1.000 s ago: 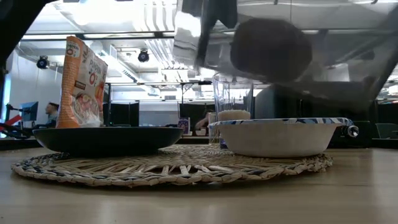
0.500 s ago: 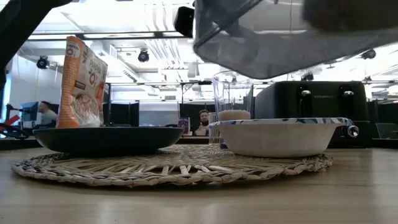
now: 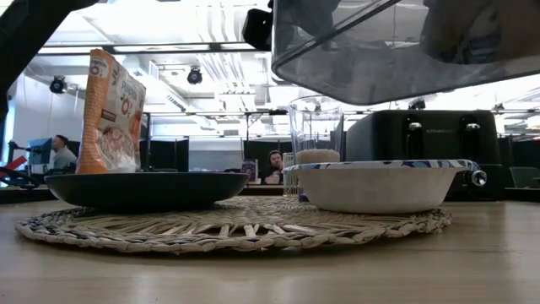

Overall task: Arrange a breakfast setting
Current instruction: Move the black bin to the bottom right of the table

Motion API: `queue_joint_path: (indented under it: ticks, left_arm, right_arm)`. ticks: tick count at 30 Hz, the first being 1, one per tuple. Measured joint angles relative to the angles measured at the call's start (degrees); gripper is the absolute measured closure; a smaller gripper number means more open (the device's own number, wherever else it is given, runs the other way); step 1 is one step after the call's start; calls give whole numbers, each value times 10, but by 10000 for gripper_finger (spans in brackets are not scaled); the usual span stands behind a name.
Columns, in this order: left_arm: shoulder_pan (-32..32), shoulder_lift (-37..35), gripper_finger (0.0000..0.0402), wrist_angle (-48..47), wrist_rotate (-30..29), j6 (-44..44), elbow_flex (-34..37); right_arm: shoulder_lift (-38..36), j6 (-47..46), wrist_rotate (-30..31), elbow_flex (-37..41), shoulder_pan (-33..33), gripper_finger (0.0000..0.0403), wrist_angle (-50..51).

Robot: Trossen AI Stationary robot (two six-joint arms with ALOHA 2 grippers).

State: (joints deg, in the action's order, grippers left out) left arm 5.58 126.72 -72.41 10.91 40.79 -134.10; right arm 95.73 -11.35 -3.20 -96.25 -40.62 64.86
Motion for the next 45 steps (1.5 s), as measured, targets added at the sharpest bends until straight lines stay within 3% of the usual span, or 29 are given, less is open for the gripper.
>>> queue_joint_path:
  ticks: [16, 45]
  left_arm:
    - [-1, 0, 401, -5, 4, -23, 0]
    - [7, 1, 401, 7, 16, -22, 0]
  right_arm:
    - [-8, -46, 2, -29, 0, 267, 5]
    - [11, -23, 17, -39, 0, 268, 24]
